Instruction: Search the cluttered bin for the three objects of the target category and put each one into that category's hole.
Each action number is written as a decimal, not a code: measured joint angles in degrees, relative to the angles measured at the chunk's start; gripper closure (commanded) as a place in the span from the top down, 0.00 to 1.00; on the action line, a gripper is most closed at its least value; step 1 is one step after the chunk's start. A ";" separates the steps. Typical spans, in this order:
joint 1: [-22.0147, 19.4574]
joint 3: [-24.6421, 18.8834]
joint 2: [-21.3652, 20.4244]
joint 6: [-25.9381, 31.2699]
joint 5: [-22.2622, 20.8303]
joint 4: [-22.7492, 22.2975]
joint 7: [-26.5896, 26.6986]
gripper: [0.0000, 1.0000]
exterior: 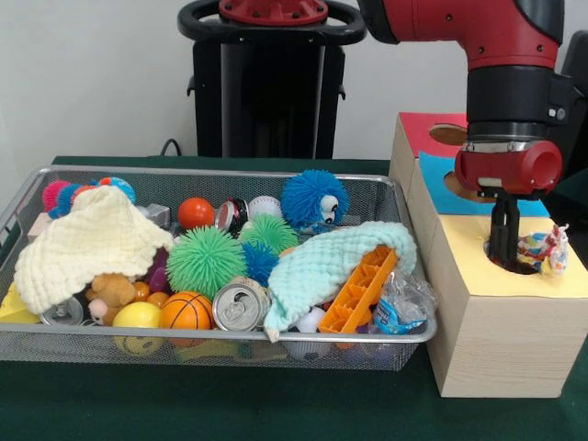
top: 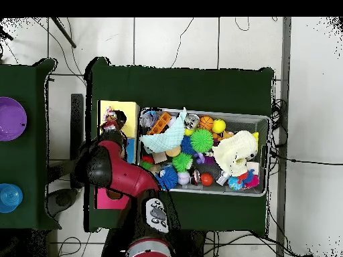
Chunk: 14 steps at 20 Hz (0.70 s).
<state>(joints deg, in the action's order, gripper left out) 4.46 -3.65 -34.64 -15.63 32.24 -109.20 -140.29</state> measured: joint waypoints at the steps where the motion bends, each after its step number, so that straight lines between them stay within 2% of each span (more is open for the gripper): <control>1: 0.12 0.22 -0.19 0.37 0.00 0.00 0.00 0.00; 7: 0.68 2.46 -2.02 3.33 -0.01 -0.11 0.00 0.00; 14: 0.68 4.18 -3.14 3.58 -0.02 -0.12 0.00 0.00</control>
<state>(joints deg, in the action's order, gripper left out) 5.14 0.53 -37.78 -12.05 32.22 -109.32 -140.29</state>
